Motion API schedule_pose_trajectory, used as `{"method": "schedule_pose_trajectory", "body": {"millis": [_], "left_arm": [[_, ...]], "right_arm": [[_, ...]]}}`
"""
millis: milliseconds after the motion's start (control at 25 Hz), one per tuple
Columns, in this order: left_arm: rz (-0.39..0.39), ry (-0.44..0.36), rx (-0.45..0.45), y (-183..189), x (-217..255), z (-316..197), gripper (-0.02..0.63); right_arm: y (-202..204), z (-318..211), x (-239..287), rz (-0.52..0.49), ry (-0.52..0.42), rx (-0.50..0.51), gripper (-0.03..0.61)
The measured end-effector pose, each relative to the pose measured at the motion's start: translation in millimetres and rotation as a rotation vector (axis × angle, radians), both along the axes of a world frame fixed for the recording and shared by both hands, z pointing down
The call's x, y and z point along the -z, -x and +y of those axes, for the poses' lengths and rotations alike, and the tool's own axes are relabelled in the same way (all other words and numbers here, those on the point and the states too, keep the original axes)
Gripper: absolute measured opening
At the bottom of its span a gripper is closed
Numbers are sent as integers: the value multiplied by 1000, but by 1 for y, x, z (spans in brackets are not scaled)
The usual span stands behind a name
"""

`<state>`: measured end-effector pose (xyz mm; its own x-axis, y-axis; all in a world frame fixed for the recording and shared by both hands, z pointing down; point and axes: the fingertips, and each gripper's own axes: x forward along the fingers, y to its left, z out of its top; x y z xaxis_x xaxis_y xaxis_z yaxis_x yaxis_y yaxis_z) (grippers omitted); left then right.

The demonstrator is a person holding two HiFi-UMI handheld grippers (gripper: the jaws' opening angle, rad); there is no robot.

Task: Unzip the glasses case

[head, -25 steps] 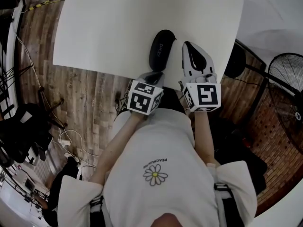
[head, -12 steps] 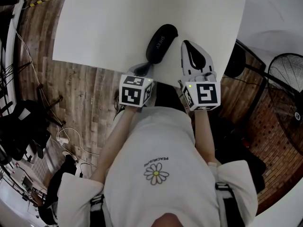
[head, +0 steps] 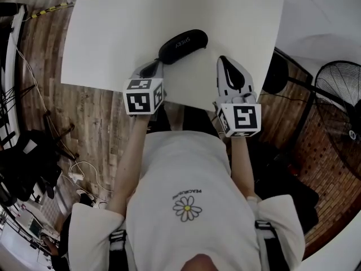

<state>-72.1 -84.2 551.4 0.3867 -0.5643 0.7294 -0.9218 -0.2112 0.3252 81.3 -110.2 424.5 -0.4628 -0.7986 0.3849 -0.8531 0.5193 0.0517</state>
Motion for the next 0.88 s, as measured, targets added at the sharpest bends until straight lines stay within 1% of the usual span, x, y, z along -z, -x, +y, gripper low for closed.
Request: {"method": "schedule_pose_trajectory", "body": {"millis": [160, 320, 440, 520, 600, 720, 880], "left_arm": [[-33, -33, 20, 21, 3, -34, 14], [-63, -73, 7, 25, 10, -67, 14], [-58, -111, 19, 26, 24, -80, 14], [-42, -136, 29, 24, 39, -77, 14], [-31, -162, 18, 17, 52, -70, 14], [-30, -199, -34, -6, 66, -59, 14], [5, -208, -70, -38, 68, -49, 14]], "right_arm": [[-4, -8, 3, 1, -5, -24, 6], [-8, -13, 3, 1, -2, -41, 6], [-12, -14, 1, -7, -3, -53, 6], [-14, -13, 0, -11, 0, -60, 6], [-16, -12, -3, -11, 11, -63, 6], [-21, -12, -14, 0, 38, -69, 6], [-22, -13, -35, 12, 94, -54, 6]]}}
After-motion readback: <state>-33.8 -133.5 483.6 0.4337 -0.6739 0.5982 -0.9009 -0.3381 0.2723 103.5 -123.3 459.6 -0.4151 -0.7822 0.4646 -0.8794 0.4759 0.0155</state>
